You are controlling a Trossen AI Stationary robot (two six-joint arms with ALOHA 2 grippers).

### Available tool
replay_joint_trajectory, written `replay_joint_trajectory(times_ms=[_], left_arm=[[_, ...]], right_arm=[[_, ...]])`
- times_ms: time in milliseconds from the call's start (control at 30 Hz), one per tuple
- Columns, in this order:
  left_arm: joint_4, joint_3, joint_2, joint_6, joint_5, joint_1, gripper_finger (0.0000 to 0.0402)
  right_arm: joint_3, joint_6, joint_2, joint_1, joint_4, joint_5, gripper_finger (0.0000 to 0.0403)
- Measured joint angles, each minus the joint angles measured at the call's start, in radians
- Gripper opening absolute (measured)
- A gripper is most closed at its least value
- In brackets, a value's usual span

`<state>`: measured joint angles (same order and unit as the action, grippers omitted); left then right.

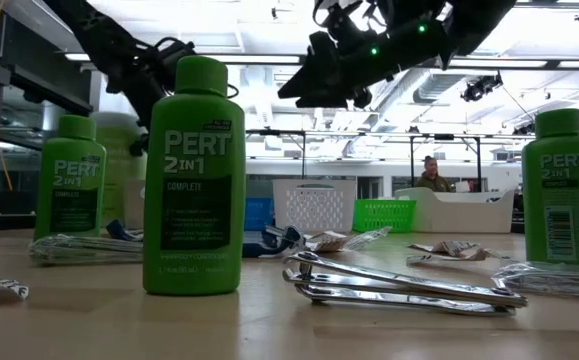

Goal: Pick & Place Travel size toiletries
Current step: Put the gray deodorant into the gray bin, then put the silver nail cutter into the blue bin

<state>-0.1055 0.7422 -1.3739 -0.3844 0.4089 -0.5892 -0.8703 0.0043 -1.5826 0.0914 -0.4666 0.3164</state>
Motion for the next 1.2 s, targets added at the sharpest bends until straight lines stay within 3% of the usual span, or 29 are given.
replay_joint_trajectory(times_ms=[267, 533, 633, 800, 1200], left_arm=[[-0.002, 0.000, 0.020, -0.009, 0.000, 0.000, 0.0252], [-0.027, 0.000, 0.125, 0.033, -0.029, 0.058, 0.0254], [-0.032, 0.000, 0.157, 0.083, -0.024, 0.107, 0.0254], [-0.023, 0.000, 0.194, 0.163, -0.023, 0.195, 0.0254], [-0.034, -0.001, 0.226, 0.199, -0.061, 0.327, 0.0255]], right_arm=[[0.000, 0.030, 0.000, 0.000, 0.029, 0.000, 0.0305], [0.000, 0.133, 0.048, -0.009, 0.142, -0.005, 0.0305], [0.000, 0.273, 0.064, -0.009, 0.176, -0.078, 0.0305], [0.000, 0.300, 0.072, -0.027, 0.244, -0.150, 0.0305], [0.000, 0.492, 0.255, -0.053, 0.602, -0.133, 0.0305]])
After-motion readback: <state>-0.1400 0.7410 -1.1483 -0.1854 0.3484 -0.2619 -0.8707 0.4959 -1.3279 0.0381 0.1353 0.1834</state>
